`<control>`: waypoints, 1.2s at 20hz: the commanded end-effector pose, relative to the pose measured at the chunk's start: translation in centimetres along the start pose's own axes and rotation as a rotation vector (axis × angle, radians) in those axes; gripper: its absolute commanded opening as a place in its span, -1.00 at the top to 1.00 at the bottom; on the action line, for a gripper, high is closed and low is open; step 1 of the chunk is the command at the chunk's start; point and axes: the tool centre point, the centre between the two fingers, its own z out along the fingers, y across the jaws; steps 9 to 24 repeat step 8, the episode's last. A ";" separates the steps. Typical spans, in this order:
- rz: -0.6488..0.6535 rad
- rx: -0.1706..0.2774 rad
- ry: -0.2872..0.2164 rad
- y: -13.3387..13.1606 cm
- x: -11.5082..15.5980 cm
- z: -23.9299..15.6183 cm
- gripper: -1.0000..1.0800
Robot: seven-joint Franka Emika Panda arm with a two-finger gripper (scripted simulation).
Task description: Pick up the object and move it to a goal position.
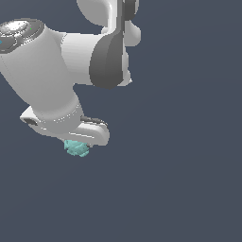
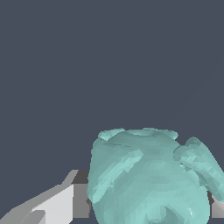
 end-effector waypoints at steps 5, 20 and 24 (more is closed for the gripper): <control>0.000 0.000 0.000 0.1 0.5 -0.8 1.00; 0.000 0.000 0.000 0.1 0.6 -0.9 1.00; 0.000 0.000 0.000 0.1 0.6 -0.9 1.00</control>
